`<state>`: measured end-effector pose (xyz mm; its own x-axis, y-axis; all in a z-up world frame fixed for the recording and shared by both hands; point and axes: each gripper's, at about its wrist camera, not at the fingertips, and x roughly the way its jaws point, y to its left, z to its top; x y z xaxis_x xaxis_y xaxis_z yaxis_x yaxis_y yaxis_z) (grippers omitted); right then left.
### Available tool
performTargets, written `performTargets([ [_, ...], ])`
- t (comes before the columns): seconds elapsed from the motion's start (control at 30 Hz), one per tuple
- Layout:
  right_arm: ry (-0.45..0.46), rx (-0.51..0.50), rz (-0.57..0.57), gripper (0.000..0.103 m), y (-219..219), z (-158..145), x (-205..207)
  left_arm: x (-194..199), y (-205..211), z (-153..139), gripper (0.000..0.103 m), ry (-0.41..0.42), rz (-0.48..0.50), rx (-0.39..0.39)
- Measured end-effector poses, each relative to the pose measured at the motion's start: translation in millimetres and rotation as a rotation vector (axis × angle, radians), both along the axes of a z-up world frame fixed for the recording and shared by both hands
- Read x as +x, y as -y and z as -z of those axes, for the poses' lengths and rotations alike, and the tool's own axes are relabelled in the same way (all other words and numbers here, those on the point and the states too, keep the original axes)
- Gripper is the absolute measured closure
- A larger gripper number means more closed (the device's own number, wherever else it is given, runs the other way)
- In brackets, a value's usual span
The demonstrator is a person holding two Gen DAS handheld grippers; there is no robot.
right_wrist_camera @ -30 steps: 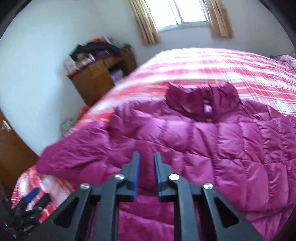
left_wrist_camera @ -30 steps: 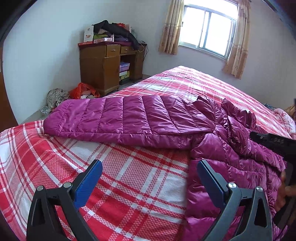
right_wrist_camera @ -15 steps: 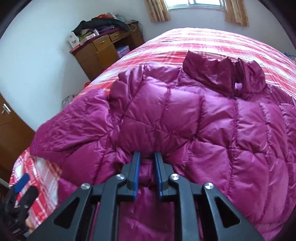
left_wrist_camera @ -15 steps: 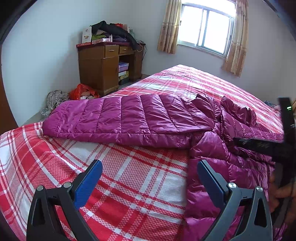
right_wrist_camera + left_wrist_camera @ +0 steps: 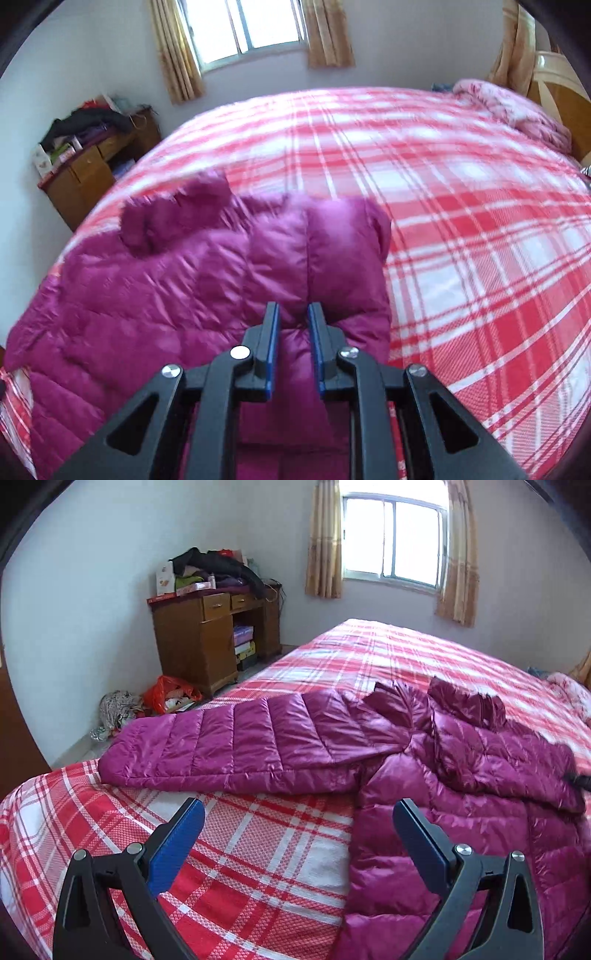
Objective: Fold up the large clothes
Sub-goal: 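Grasp the other sleeve cuff with the left tool and lift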
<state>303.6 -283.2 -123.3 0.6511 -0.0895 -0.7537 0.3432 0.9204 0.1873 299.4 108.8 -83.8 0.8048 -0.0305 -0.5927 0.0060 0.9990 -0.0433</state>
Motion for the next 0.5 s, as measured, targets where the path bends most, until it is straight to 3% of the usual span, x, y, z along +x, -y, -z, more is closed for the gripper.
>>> performTargets([
  [0.1,0.019,-0.035,-0.004,0.079,0,5,0,1,-5,-3,0.001,-0.01,-0.032,-0.005],
  [0.27,0.006,-0.133,-0.083,0.037,-23,5,3,0,-29,-2,0.001,-0.028,-0.126,-0.013],
  [0.37,0.016,-0.176,-0.08,0.033,-30,6,6,7,-63,-5,0.001,-0.041,-0.249,-0.076],
  [0.5,0.067,-0.131,-0.067,0.033,-27,2,-3,24,-118,-18,0.001,0.017,-0.471,-0.152],
])
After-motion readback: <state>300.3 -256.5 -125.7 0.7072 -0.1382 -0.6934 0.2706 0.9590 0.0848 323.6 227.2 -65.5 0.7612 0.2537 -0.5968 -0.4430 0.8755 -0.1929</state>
